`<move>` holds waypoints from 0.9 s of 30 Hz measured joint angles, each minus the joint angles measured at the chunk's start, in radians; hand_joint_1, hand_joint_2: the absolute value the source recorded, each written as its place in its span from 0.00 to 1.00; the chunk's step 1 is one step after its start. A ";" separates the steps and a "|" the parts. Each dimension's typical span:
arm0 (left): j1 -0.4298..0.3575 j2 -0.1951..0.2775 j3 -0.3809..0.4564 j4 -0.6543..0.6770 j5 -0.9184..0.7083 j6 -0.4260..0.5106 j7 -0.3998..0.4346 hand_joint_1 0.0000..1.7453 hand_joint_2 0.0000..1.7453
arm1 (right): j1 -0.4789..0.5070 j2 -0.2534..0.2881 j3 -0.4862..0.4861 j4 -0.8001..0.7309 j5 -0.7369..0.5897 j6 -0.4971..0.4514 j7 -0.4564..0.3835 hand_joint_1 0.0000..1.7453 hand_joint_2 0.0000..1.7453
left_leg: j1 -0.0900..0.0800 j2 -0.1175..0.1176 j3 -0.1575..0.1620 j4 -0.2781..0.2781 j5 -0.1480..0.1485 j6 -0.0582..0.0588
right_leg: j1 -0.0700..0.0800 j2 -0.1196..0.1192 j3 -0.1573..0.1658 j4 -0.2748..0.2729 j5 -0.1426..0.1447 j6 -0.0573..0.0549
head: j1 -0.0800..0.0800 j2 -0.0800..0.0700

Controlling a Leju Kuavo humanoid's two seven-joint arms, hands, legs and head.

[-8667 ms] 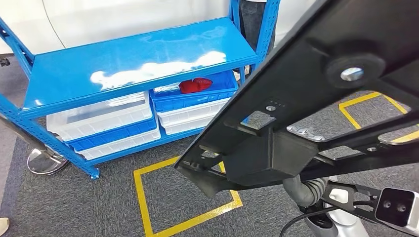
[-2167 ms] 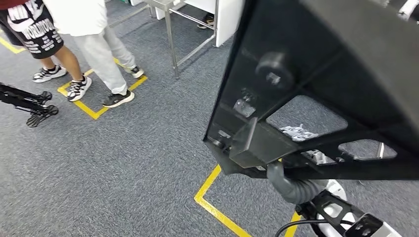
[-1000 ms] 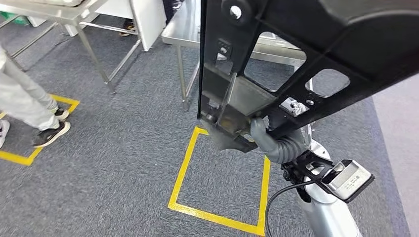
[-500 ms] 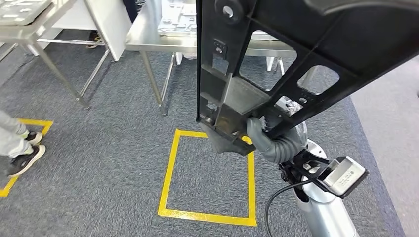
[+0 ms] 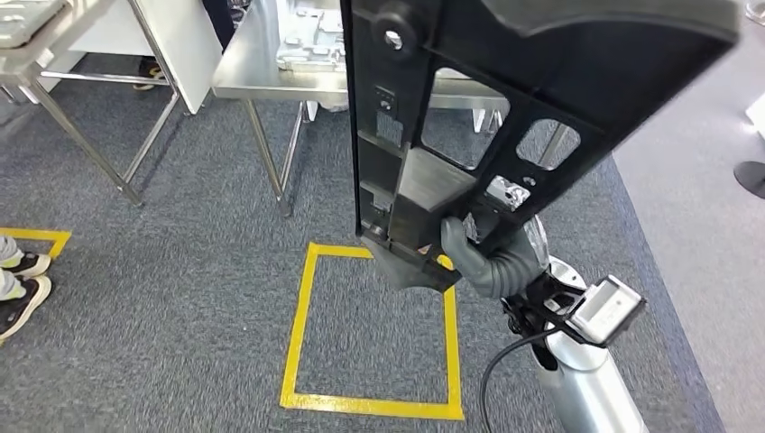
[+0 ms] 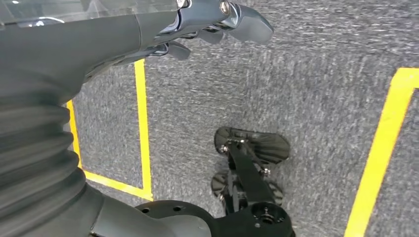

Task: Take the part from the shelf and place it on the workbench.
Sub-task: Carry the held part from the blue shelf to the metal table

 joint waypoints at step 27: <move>0.004 0.005 0.000 0.003 0.000 0.005 -0.004 0.00 1.00 | -0.005 0.031 0.000 0.031 0.013 0.002 0.011 1.00 1.00 | -0.014 -0.003 -0.069 0.011 0.057 -0.003 | 0.016 0.002 0.134 -0.147 0.038 -0.032 | -0.016 0.000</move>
